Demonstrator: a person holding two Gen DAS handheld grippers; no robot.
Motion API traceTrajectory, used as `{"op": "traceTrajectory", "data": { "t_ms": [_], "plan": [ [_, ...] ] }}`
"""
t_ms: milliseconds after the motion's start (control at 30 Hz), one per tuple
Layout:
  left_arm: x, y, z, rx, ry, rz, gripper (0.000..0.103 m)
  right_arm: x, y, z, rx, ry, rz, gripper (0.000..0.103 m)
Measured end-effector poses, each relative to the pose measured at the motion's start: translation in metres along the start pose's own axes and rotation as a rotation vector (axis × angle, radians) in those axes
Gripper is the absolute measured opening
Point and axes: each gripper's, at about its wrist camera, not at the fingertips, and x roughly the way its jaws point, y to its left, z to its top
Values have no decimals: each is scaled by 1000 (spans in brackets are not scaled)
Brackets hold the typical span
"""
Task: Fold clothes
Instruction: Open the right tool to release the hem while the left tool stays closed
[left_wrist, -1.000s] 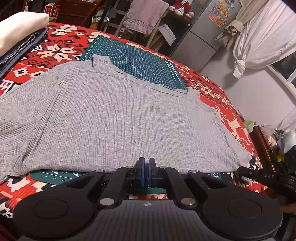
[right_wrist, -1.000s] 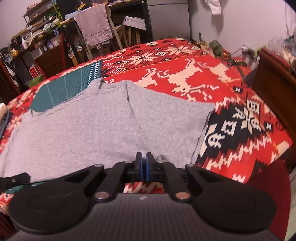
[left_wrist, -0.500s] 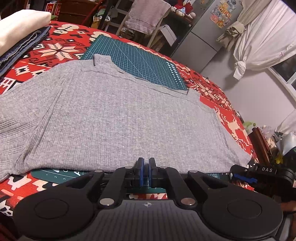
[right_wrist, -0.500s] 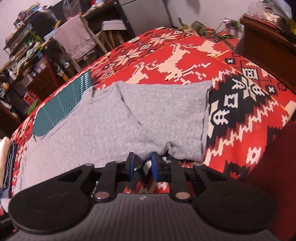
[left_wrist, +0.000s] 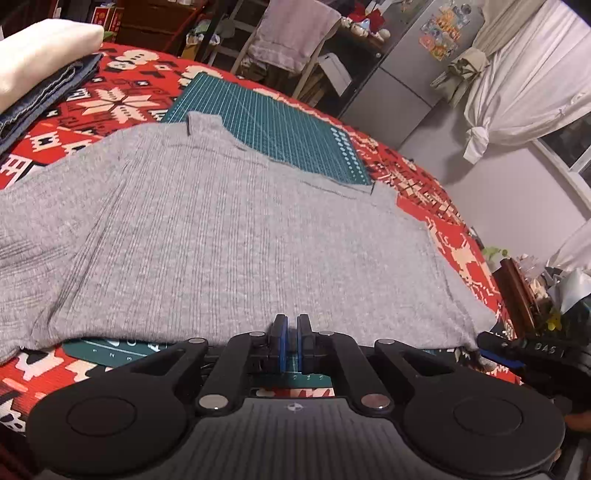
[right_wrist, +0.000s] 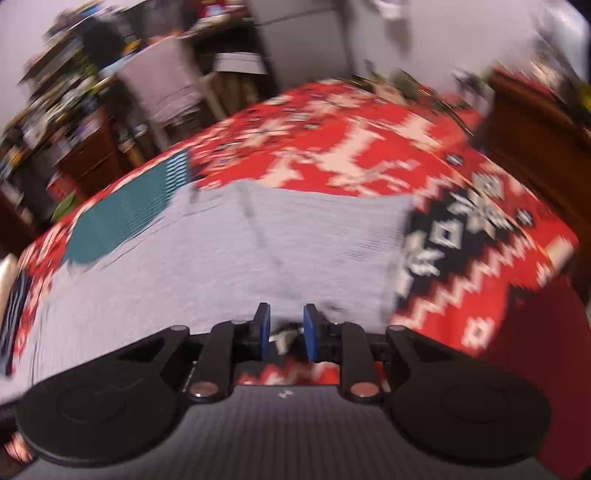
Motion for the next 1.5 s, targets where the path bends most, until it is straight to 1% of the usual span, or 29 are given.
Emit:
{"op": "traceTrajectory", "data": {
  "t_ms": [33, 100, 200, 367, 567, 600, 667, 767, 933, 1000, 1167, 1367, 1500],
  "plan": [
    [0, 0, 1, 1, -2, -5, 3, 2, 8, -1, -42, 1, 15, 15],
    [0, -1, 1, 3, -1, -6, 3, 7, 23, -7, -108, 6, 46, 11],
    [-1, 1, 0, -8, 1, -4, 3, 15, 36, -13, -152, 17, 47, 11],
    [-3, 5, 1, -26, 0, 0, 3, 22, 21, -5, -98, 5, -15, 11],
    [-1, 5, 1, -25, 6, -1, 3, 17, 5, -2, -58, -9, -44, 11],
    [-2, 4, 1, -22, 4, -1, 3, 16, 6, -1, -63, -13, -38, 11],
    [-2, 3, 2, -16, 1, -2, 3, 14, 18, -3, -105, -22, 6, 11],
    [0, 0, 3, -5, 8, -12, 3, 14, 39, -8, -168, -4, 85, 11],
    [7, -14, -1, 58, 50, -65, 3, 19, 77, -22, -256, 53, 211, 12],
    [9, -18, -3, 70, 67, -84, 3, 17, 86, -26, -288, 62, 243, 12],
    [15, -18, -5, 71, 93, -84, 3, 21, 94, -27, -316, 88, 265, 12],
    [16, -20, -7, 82, 94, -73, 3, 27, 89, -31, -313, 117, 246, 12],
    [9, -23, -4, 99, 47, -104, 3, 21, 85, -31, -304, 97, 263, 12]
  ]
}}
